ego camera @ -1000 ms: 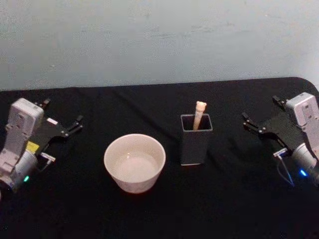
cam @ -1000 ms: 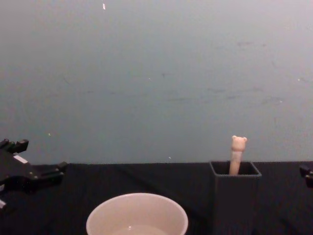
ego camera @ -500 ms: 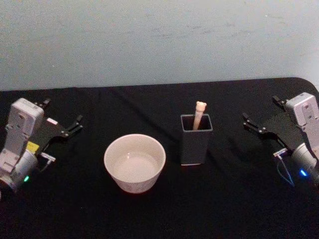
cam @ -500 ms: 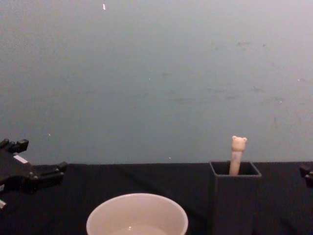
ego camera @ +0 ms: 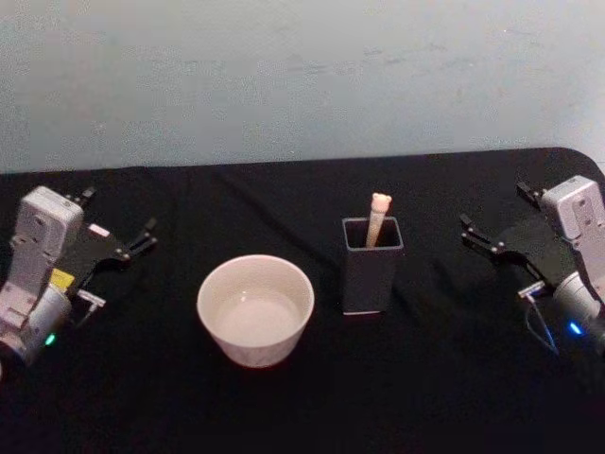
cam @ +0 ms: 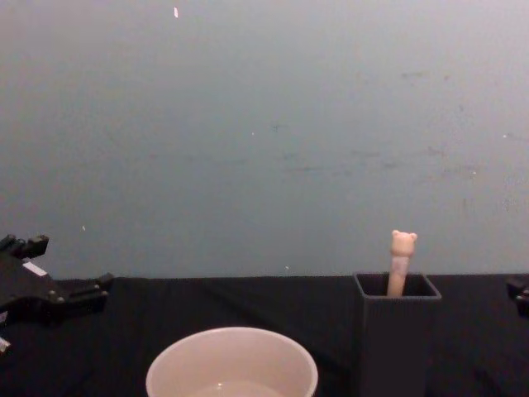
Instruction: Pick up the stirring spoon with one hand, stir inside the cup, then place it back in its original position.
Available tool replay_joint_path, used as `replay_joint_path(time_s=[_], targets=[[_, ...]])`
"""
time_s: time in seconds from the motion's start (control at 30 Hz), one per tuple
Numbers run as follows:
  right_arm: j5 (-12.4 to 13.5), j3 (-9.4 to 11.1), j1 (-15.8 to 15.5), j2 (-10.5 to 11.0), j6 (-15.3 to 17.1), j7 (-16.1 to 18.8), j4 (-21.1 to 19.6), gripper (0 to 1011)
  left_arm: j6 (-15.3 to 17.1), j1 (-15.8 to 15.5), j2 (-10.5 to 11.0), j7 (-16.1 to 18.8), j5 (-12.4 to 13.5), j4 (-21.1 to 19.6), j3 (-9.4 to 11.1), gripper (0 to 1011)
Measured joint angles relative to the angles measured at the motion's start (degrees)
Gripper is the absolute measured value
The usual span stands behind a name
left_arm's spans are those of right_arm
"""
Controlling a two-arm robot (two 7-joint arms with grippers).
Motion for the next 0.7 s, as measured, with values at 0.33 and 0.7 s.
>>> replay_joint_path(time_s=[0.33, 0.7], targets=[[0.00, 0.00, 0.00, 0.00, 0.00, 0.00, 0.00, 1002, 0.00, 0.00, 0.00, -0.01, 0.00, 0.00, 0.00, 1001], [0.91, 1.36, -0.70, -0.36, 0.16, 1.61, -0.66, 1003, 0.00, 0.00, 0.00, -0.01, 0.00, 0.00, 0.00, 1001]])
